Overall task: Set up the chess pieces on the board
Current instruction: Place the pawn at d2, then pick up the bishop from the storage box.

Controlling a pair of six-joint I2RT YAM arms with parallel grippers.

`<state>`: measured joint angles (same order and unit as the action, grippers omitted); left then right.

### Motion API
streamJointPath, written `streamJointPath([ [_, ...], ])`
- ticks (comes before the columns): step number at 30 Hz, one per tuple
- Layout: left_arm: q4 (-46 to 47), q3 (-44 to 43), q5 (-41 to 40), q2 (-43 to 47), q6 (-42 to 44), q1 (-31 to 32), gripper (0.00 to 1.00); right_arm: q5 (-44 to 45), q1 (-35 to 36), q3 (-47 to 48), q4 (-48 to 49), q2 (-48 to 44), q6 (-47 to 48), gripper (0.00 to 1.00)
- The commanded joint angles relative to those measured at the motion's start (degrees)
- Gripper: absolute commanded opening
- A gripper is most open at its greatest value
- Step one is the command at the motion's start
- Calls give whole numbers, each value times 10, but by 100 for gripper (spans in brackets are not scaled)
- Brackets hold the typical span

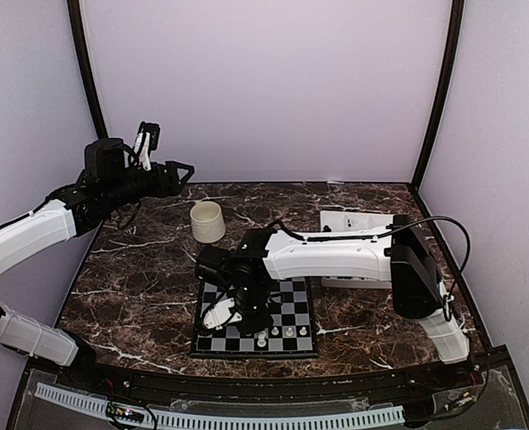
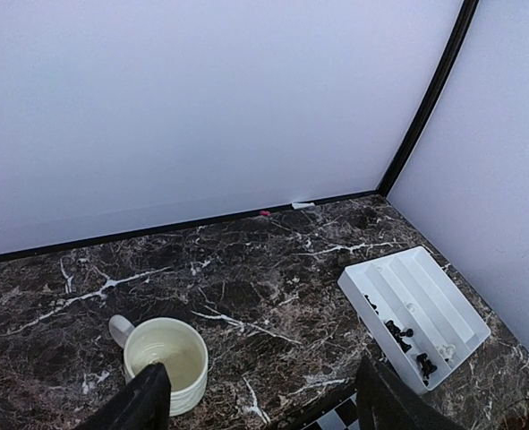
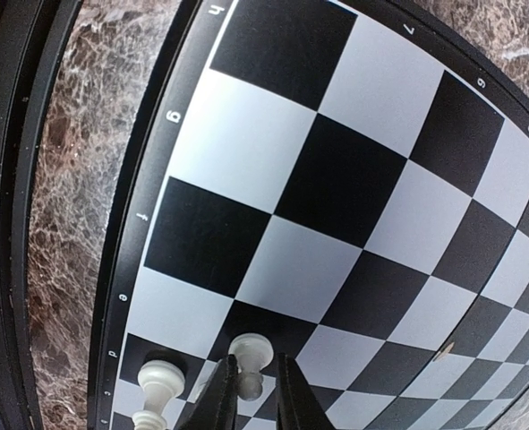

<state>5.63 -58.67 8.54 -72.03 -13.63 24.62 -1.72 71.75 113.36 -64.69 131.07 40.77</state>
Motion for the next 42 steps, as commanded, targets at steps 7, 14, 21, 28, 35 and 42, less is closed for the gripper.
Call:
streamJointPath([
  [7,-1,-6,7,7,9,1,74,9,7,16,4,-4,-6,26],
  [14,-2,-7,8,2,17,1,74,-4,-22,7,2,-67,1,30],
  [21,-3,-11,22,-19,35,1,74,-44,-140,-116,52,-208,-8,31],
  [28,15,-7,64,-44,53,1,74,-74,-347,-239,107,-301,-16,30],
  [35,9,-32,147,-69,61,11,72,-45,-507,-303,146,-299,52,27],
  [42,-19,-57,167,-76,55,36,72,33,-545,-337,218,-255,150,34],
])
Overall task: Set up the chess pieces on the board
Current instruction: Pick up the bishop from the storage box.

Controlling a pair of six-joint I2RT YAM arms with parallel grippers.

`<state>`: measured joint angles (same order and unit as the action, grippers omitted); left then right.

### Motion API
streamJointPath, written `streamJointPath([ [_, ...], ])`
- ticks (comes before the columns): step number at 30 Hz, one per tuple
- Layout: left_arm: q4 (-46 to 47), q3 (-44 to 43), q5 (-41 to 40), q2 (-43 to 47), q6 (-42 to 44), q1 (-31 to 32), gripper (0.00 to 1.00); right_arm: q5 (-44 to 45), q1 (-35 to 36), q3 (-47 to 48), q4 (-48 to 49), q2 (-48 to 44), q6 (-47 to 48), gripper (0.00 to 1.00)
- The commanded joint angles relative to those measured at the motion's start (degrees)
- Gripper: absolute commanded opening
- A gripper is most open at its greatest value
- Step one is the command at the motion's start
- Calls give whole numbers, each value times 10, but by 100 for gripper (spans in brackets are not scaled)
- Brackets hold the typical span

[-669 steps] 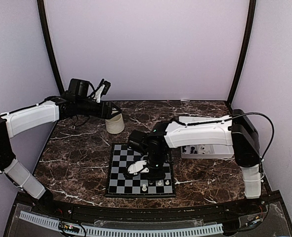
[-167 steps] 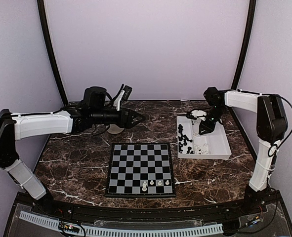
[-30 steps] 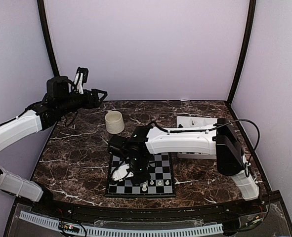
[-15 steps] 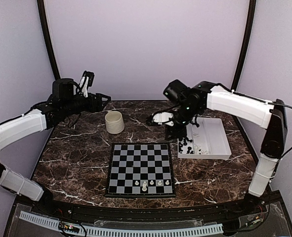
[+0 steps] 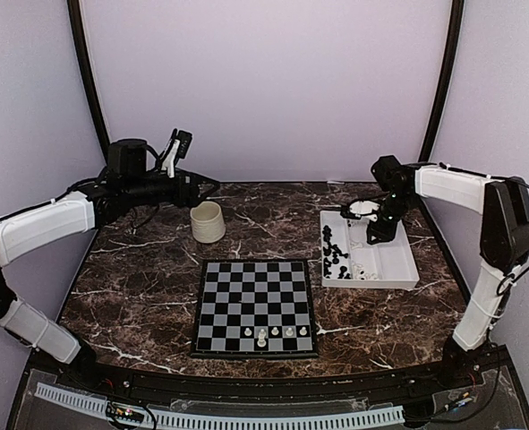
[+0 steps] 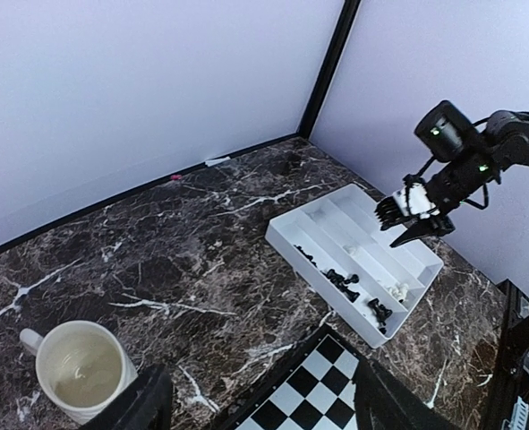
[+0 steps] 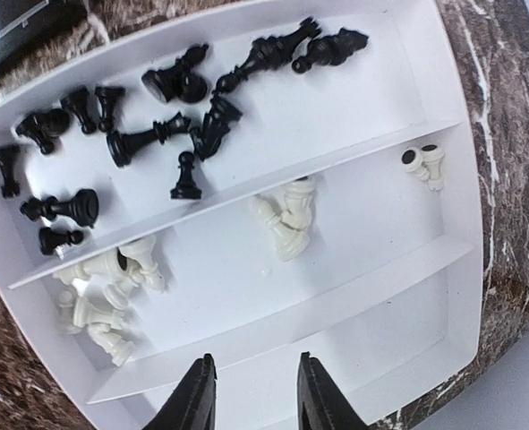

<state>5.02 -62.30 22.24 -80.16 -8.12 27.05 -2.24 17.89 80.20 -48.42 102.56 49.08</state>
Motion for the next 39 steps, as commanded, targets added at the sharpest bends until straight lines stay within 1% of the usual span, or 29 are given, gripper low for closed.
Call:
streamJointPath([
  [1,-13,-20,30,8,-2,16,72,39,-10,4,55,44,72,34],
  [4,-17,-13,26,15,-9,25,72,36,-14,39,43,82,84,36],
  [9,-22,-5,15,29,-16,37,72,32,-15,59,52,121,99,42],
  [15,-22,3,7,34,-24,43,72,25,-15,74,56,152,104,42],
  [18,-18,5,7,33,-27,46,72,-2,-15,85,45,164,110,40],
  [21,-16,6,7,31,-30,47,72,-12,-15,92,29,174,119,37],
  [24,-16,8,6,31,-31,49,72,-14,-15,97,12,184,122,31],
  [33,-2,18,7,30,-37,50,72,-11,-15,71,-1,175,112,9],
  [39,18,18,9,21,-50,58,72,-14,-21,49,7,134,71,5],
])
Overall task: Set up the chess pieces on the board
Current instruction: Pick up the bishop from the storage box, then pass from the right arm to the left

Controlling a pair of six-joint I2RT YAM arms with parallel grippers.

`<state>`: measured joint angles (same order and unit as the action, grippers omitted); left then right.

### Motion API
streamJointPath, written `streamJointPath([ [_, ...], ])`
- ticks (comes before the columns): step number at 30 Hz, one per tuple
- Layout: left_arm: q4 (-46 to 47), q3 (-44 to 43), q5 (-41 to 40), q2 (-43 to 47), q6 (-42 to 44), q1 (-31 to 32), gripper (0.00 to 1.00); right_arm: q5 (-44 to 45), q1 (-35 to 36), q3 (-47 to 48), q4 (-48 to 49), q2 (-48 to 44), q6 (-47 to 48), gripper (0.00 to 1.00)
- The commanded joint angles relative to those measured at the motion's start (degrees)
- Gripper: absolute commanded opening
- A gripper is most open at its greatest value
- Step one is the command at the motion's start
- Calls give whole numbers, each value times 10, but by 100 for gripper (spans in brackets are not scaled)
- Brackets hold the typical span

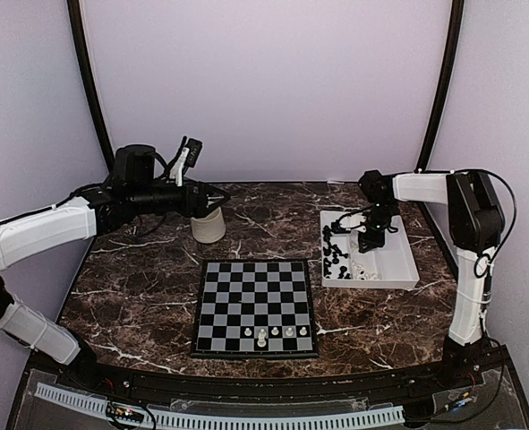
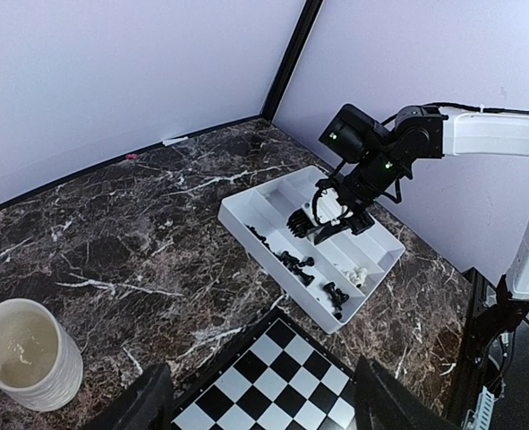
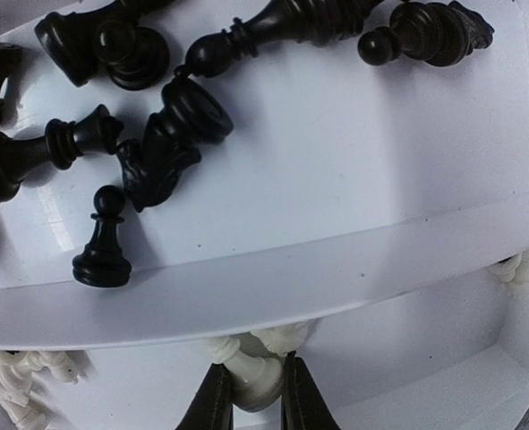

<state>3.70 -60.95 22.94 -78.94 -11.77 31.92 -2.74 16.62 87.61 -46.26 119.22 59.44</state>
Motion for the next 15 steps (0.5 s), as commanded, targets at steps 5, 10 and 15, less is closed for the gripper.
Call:
streamJointPath([
  [5,64,7,-28,2,-24,29,71,-85,-34,-25,-28,-89,-90,4],
  [10,121,3,-38,-19,-45,54,70,-185,-45,-15,-53,-142,-144,4],
  [15,166,-24,-29,-59,-69,86,71,-382,-44,-1,-67,-184,-209,4],
])
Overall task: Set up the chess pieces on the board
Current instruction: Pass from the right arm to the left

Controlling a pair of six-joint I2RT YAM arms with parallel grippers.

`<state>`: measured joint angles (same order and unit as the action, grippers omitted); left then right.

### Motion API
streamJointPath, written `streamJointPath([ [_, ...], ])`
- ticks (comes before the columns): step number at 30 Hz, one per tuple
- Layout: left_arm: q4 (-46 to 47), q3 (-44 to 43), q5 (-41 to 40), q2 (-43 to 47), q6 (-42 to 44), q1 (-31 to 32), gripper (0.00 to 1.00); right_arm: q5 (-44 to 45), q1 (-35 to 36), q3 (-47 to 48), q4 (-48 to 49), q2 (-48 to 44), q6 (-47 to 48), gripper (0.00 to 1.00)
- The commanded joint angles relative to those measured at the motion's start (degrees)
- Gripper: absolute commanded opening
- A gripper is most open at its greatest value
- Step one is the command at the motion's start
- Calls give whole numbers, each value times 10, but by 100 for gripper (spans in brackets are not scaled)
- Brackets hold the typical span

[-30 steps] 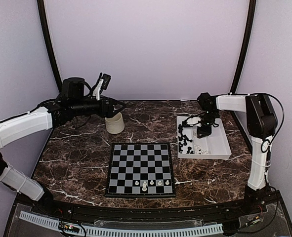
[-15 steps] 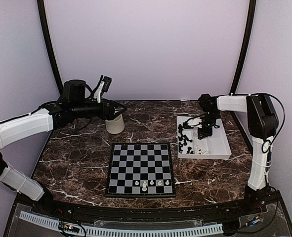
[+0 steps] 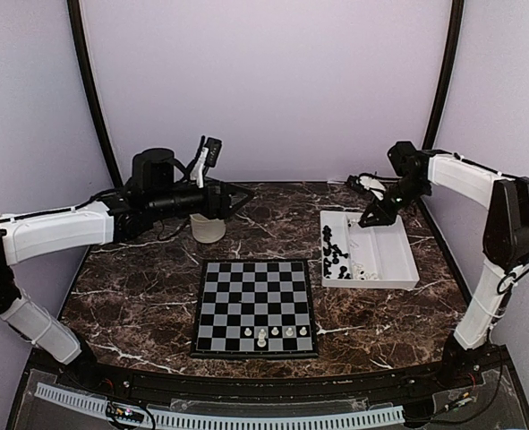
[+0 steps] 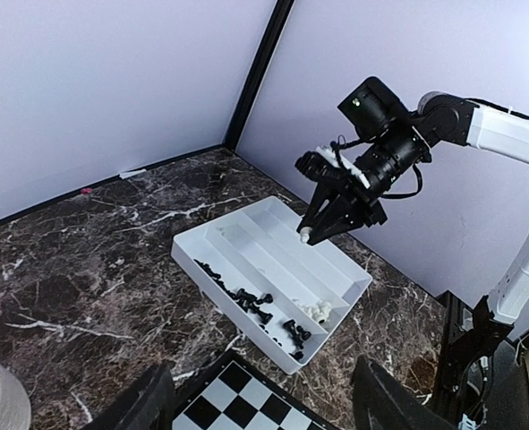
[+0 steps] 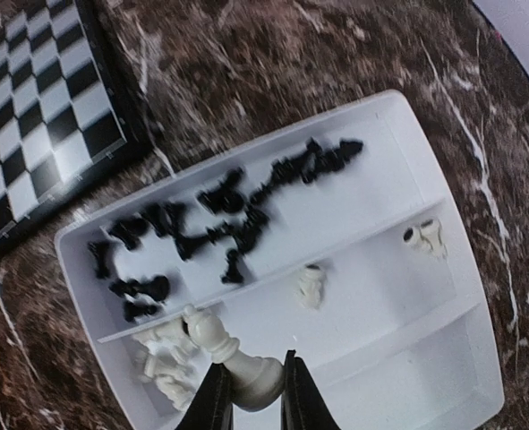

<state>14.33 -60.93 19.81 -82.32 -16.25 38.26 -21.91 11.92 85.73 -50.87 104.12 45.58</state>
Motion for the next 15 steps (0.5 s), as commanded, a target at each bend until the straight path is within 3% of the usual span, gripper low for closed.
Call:
streamJointPath([
  [1,63,-36,3,-42,-26,33,71,-226,3,21,-19,-38,-82,4],
  [6,94,-74,13,-106,-38,71,70,-350,6,38,-21,-50,-109,6],
  [15,126,-168,35,-211,-100,94,64,-386,62,25,-17,-57,-136,6],
])
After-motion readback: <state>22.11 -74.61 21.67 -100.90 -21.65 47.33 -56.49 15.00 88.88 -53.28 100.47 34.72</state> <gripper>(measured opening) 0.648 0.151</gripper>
